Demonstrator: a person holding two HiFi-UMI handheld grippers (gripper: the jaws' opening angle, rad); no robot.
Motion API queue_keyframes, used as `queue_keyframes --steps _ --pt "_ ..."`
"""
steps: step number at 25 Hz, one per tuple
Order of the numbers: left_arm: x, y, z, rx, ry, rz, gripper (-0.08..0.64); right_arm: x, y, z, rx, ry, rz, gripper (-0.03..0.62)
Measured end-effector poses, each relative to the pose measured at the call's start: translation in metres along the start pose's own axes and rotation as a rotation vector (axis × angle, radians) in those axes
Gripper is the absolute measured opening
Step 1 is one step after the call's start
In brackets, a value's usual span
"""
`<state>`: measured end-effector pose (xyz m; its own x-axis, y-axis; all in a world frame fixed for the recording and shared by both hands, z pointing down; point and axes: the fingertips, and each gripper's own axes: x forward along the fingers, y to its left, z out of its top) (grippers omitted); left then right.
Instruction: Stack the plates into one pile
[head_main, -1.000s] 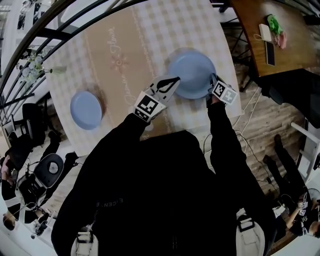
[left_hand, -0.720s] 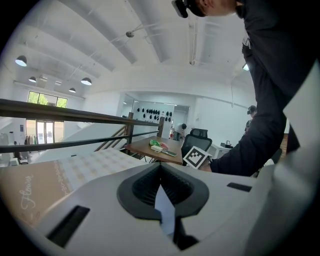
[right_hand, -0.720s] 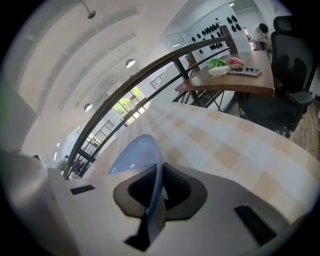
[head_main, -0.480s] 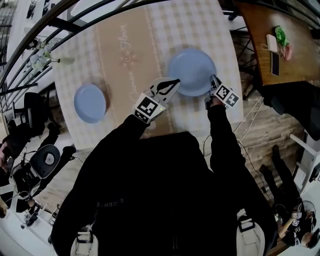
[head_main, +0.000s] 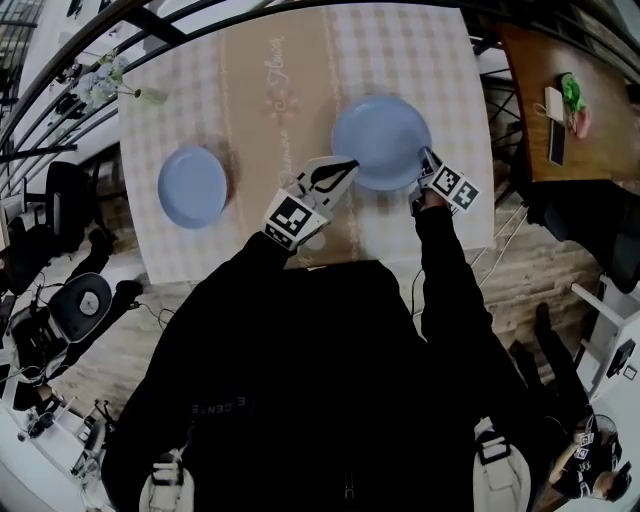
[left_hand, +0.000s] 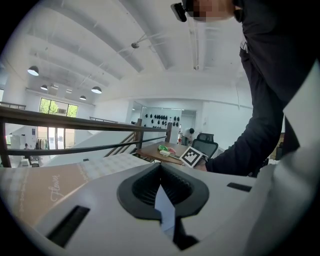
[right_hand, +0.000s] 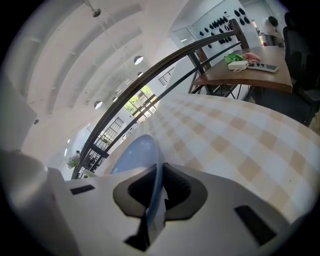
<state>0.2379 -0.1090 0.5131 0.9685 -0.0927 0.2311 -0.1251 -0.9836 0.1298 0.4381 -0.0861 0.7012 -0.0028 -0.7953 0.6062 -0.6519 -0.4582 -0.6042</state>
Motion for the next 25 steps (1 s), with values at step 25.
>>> queue_keyframes --steps 25 --pt "-0.198 0.057 0.003 0.029 -0.125 0.202 0.020 0.002 0.176 -0.085 -0.035 0.033 0.110 0.025"
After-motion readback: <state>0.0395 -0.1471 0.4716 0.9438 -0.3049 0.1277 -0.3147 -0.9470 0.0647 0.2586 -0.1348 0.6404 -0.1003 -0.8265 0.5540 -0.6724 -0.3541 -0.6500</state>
